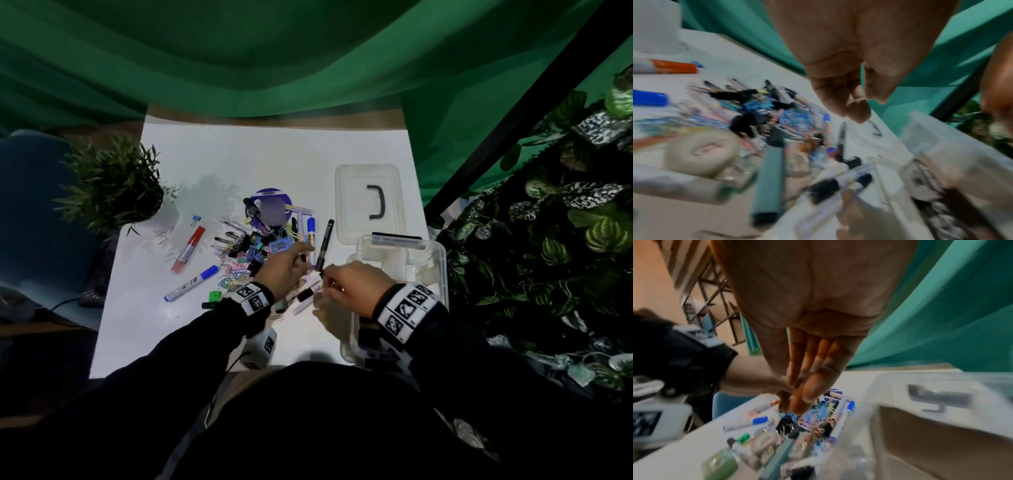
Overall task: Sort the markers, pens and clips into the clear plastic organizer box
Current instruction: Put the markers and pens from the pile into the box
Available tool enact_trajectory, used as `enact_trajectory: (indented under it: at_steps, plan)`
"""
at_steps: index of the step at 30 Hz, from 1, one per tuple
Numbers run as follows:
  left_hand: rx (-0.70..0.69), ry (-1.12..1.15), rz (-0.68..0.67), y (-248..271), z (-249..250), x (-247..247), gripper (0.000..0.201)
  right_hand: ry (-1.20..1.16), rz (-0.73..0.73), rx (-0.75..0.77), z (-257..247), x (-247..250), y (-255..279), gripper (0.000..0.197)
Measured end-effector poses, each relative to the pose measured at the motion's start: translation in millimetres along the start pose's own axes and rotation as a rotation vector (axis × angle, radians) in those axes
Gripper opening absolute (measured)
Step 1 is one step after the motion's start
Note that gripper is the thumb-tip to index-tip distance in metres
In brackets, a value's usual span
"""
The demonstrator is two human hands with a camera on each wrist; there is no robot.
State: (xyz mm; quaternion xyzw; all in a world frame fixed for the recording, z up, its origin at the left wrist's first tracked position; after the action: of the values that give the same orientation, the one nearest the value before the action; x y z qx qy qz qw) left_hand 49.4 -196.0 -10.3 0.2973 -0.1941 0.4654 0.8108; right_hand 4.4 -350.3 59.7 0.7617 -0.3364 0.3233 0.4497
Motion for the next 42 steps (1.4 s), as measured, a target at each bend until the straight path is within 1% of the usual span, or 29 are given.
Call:
enact_trajectory:
  at_steps: [3,5,7,9,10,12,14,15,16,17,19,20,21,22,23,25,27,29,32,34,36,39,40,42]
  plan:
    - [0.109,-0.203,0.126,-5,-51,35,0.025,-0.05,0.028,-0.038,-28,-6,-46,0.016]
    - [0.202,-0.384,0.193,-4,-84,58,0.028,-0.078,0.007,-0.135,-36,-21,-79,0.02]
    - [0.351,-0.552,0.245,3,-118,79,0.032,-0.164,0.003,-0.278,-33,-39,-111,0.029]
    - [0.489,-0.65,0.227,14,-147,94,0.036,-0.308,0.06,-0.447,-24,-51,-135,0.041]
    - [0.523,-0.673,0.2,19,-159,98,0.036,-0.358,0.119,-0.531,-17,-54,-143,0.046]
    - [0.526,-0.688,0.124,26,-180,102,0.03,-0.385,0.243,-0.664,-1,-57,-153,0.05]
    - [0.485,-0.683,0.076,29,-192,103,0.021,-0.339,0.33,-0.707,10,-56,-161,0.045]
    - [0.452,-0.68,0.071,29,-195,102,0.019,-0.304,0.359,-0.674,11,-55,-166,0.042]
    - [0.418,-0.664,0.078,27,-196,101,0.021,-0.266,0.378,-0.592,8,-54,-172,0.039]
    - [0.377,-0.636,0.096,26,-194,102,0.027,-0.225,0.381,-0.47,0,-53,-178,0.039]
    - [0.258,-0.558,0.119,18,-183,102,0.045,-0.114,0.327,-0.223,-22,-58,-187,0.046]
    - [0.18,-0.549,0.115,12,-173,102,0.056,-0.051,0.293,-0.161,-31,-63,-191,0.051]
    - [0.087,-0.568,0.102,5,-162,100,0.066,-0.008,0.259,-0.153,-35,-69,-192,0.054]
    - [0.009,-0.607,0.075,-1,-151,97,0.073,0.007,0.234,-0.181,-37,-74,-192,0.054]
    - [-0.04,-0.648,0.037,-8,-143,94,0.076,0.003,0.219,-0.214,-36,-77,-190,0.053]
    - [-0.074,-0.691,-0.034,-21,-139,85,0.071,-0.006,0.19,-0.246,-34,-82,-187,0.049]
    - [-0.076,-0.675,-0.09,-29,-140,79,0.06,-0.015,0.174,-0.248,-31,-85,-184,0.046]
    - [-0.053,-0.636,-0.102,-32,-146,81,0.049,-0.051,0.198,-0.261,-29,-84,-183,0.043]
    - [-0.01,-0.532,-0.062,-33,-154,90,0.041,-0.077,0.241,-0.277,-26,-78,-181,0.039]
    - [0.013,-0.43,-0.021,-34,-159,98,0.037,-0.091,0.244,-0.281,-25,-74,-179,0.031]
    - [0.028,-0.387,0.001,-36,-166,106,0.034,-0.178,0.254,-0.317,-19,-72,-179,0.024]
    - [0.032,-0.364,0.028,-38,-176,114,0.032,-0.35,0.262,-0.387,-7,-71,-179,0.022]
    - [0.024,-0.369,0.017,-38,-177,116,0.03,-0.357,0.247,-0.361,-6,-70,-180,0.021]
    - [-0.024,-0.423,-0.033,-37,-178,116,0.024,-0.295,0.157,-0.252,-10,-70,-181,0.017]
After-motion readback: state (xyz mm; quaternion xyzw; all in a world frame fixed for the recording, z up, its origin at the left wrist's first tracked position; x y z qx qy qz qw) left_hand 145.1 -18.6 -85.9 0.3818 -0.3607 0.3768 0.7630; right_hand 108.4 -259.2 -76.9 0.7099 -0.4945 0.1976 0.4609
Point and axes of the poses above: each hand's wrist, its own y-axis away from the middle knuckle, its own x-axis out of the back of the hand, z = x × y, the point moved 4 cm from there along -y, towards the middle knuckle, and after that the axes turned 3 degrees about -x, right-handed, at the moved point
